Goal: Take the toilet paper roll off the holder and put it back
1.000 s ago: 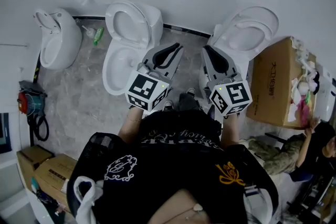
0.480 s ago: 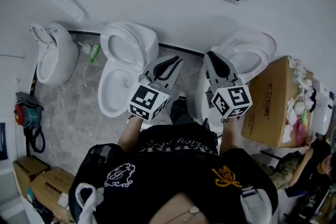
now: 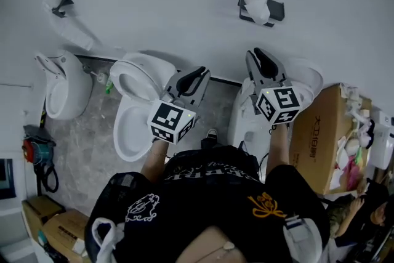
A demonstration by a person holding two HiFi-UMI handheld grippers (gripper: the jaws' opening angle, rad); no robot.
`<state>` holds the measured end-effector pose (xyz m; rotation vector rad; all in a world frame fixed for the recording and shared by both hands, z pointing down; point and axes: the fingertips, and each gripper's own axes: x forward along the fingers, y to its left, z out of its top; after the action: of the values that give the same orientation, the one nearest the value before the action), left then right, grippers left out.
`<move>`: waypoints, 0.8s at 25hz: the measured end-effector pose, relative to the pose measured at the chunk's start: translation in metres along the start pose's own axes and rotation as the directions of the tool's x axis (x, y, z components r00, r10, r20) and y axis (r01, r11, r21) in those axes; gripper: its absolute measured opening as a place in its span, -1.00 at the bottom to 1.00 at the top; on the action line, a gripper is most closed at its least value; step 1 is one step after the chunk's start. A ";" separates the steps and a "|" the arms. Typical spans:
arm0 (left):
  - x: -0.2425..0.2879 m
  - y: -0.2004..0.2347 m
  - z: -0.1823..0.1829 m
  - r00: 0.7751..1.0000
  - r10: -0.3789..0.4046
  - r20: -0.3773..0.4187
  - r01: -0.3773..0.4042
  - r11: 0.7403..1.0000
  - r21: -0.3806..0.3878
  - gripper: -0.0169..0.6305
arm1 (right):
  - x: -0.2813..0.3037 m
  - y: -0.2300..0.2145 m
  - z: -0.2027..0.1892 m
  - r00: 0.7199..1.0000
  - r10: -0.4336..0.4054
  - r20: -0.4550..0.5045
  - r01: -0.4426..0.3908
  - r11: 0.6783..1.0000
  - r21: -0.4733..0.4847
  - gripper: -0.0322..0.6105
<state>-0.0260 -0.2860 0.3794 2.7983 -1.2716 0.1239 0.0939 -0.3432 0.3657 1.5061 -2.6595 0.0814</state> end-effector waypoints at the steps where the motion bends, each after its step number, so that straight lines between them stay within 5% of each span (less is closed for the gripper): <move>1: 0.010 0.002 0.002 1.000 0.000 -0.001 0.000 1.000 0.007 -0.82 | 0.009 -0.014 0.003 1.000 -0.002 0.002 0.002 1.000 -0.016 -0.57; 9: 0.063 0.015 0.008 0.999 0.029 -0.018 -0.029 0.999 0.033 -0.83 | 0.070 -0.098 0.025 1.000 0.007 -0.010 -0.009 0.983 -0.184 -0.27; 20: 0.096 0.028 0.001 0.997 0.052 -0.056 -0.050 0.998 0.037 -0.82 | 0.142 -0.148 0.039 0.990 0.056 -0.130 -0.096 0.938 -0.334 0.16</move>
<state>0.0155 -0.3763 0.3891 2.7705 -1.3416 0.2290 0.1460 -0.5438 0.3418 1.2488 -2.4773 -0.2632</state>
